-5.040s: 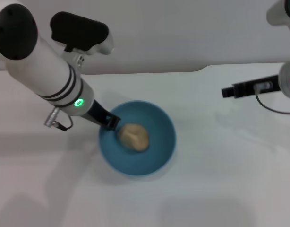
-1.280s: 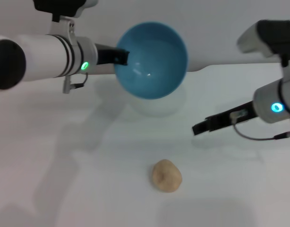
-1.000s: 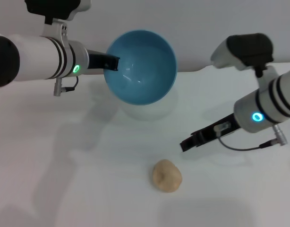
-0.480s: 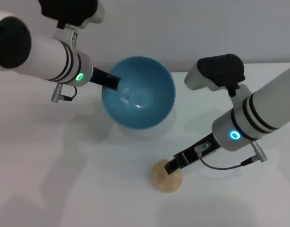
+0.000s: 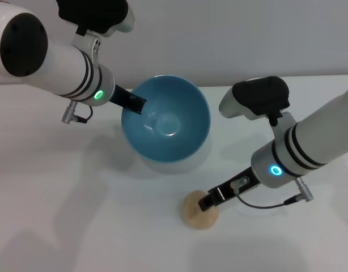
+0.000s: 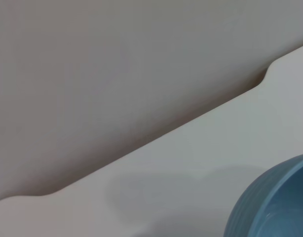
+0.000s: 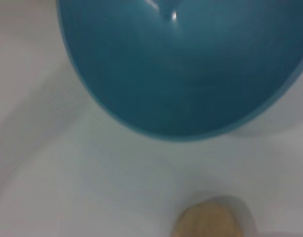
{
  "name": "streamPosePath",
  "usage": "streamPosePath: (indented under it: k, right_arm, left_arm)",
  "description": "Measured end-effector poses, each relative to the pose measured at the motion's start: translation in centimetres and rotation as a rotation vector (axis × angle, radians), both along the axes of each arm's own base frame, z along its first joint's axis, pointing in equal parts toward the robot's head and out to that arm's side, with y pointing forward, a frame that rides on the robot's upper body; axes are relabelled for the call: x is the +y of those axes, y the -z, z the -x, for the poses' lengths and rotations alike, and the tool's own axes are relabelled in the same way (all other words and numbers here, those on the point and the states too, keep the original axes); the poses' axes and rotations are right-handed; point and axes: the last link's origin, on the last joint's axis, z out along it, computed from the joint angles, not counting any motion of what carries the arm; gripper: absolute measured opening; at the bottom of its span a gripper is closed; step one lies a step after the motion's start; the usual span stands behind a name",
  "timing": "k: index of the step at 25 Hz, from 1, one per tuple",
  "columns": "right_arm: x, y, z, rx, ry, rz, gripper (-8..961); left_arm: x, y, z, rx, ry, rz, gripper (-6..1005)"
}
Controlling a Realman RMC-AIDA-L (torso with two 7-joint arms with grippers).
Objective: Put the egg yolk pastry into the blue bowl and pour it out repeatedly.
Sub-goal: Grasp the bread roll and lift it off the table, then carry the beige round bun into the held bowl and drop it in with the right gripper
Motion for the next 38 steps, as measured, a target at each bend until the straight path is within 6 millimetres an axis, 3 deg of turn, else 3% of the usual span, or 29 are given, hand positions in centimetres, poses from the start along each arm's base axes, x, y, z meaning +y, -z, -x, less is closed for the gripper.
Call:
streamPosePath:
  k: [13,17,21,26,32,38]
  right_arm:
    - [0.1,1.2,-1.1,0.046,0.043,-0.043,268]
    - [0.2,1.1,-0.5,0.056,0.026,-0.044,264]
    - [-0.1,0.7,1.0,0.079,-0.026,-0.037,160]
    - [-0.9,-0.7,3.7,0.138,-0.119,-0.032,117]
    - [-1.2,-4.3,7.6,0.237,-0.244,-0.112,95]
    - [0.1,-6.2,7.0,0.299,-0.179,-0.175,65]
  left_arm:
    - [0.0,-0.1,0.1,0.005,0.004,0.001,8]
    - [-0.1,-0.1,0.2,0.012,-0.001,0.008,8]
    - [-0.4,-0.1,0.2,0.033,-0.017,0.033,8]
    - [-0.7,-0.3,-0.1,0.077,-0.024,0.059,8]
    - [-1.3,-0.1,-0.4,0.138,-0.031,0.102,7]
    - [-2.1,0.6,-0.6,0.187,-0.035,0.153,7]
